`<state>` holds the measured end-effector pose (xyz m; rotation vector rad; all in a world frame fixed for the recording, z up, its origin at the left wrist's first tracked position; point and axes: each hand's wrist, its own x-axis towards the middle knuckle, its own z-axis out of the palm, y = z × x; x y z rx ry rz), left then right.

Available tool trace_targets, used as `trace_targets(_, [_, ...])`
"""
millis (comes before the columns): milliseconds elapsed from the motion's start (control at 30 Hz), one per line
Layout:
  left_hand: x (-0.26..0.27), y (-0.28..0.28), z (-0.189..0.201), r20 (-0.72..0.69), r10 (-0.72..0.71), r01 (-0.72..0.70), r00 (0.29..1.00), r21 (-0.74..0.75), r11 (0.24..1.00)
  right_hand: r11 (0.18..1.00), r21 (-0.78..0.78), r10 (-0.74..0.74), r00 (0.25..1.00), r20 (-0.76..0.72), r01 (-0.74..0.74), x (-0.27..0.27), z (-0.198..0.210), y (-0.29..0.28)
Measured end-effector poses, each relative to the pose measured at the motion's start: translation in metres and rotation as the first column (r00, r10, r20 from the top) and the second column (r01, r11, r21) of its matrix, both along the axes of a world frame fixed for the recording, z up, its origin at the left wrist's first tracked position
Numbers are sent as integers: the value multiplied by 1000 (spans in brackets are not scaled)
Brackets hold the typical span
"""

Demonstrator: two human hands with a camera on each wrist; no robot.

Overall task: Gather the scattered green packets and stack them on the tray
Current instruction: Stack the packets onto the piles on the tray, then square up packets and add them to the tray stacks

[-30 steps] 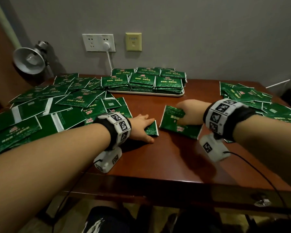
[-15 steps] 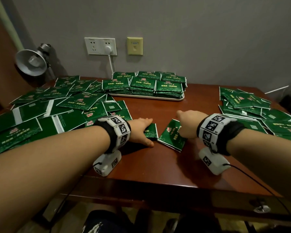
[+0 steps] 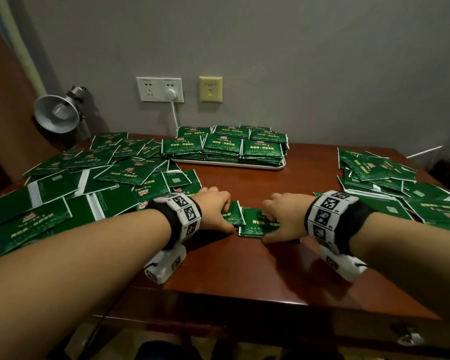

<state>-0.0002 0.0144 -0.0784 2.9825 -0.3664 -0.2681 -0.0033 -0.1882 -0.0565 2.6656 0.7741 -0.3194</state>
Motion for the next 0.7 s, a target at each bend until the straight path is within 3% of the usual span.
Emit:
trace_targets(300, [-4,0,2,-24,-75,78,997,155,985,992,-118,50,999,-20,-52,-5,10,19])
trace_targets(467, [-5,2,1,-37,-96,99,995,98,990,998,-54,29,999,14,-28,-6,14,13])
trace_targets(700, [12,19,18,66,-68,67,995,23,997,996,-90,-8,1000,5,8,1,16,7])
